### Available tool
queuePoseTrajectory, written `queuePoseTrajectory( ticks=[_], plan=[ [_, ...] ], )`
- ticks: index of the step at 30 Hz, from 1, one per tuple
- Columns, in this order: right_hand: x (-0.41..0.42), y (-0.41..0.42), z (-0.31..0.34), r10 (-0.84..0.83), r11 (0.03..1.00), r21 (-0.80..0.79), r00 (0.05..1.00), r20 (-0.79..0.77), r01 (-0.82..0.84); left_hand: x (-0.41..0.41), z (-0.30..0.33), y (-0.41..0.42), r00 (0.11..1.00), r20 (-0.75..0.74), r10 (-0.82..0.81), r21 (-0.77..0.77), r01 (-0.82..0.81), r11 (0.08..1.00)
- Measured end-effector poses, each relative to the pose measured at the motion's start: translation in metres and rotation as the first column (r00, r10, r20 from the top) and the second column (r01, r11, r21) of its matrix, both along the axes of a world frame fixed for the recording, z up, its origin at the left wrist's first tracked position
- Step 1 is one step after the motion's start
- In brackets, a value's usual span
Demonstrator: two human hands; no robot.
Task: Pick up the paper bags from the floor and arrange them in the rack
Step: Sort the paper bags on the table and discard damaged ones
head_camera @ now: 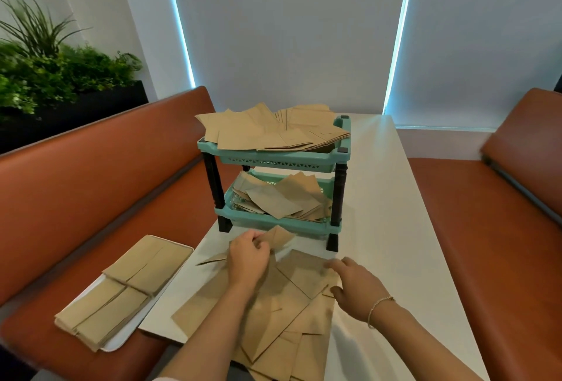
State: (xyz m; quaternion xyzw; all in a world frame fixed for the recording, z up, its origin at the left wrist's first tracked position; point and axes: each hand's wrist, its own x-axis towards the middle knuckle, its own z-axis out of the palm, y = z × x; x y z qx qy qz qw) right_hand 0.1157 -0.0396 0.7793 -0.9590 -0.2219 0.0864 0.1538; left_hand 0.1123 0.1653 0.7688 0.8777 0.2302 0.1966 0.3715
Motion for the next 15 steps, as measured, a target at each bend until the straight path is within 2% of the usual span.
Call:
queuePoseTrajectory(
  ticks=[3,6,8,10,13,15],
  plan=[
    [0.0,0.001,0.012,-0.067,0.99,0.134,0.992,0.105,0.052,-0.009,0.021,-0.009,0.994,0.095,-0.054,0.02,0.052,0.998],
    [0.002,-0.001,0.026,-0.076,0.985,0.169,0.977,0.199,0.042,-0.019,0.04,-0.023,0.975,0.14,-0.175,-0.059,0.185,0.981],
    [0.004,-0.003,0.036,-0.062,0.985,0.168,0.977,0.204,0.028,-0.023,0.049,-0.035,0.952,0.128,-0.277,-0.137,0.294,0.946],
    [0.004,-0.005,0.042,-0.035,0.994,0.11,0.978,0.207,0.013,-0.022,0.051,-0.044,0.94,0.147,-0.307,-0.206,0.332,0.92],
    [0.004,-0.012,0.043,-0.095,0.986,0.157,0.973,0.21,0.063,-0.015,0.04,-0.044,0.976,0.166,-0.142,-0.219,0.177,0.96],
    [0.004,-0.019,0.044,-0.153,0.972,0.211,0.962,0.225,0.105,-0.011,0.019,-0.033,1.0,-0.001,-0.028,-0.169,0.028,0.985]
  ],
)
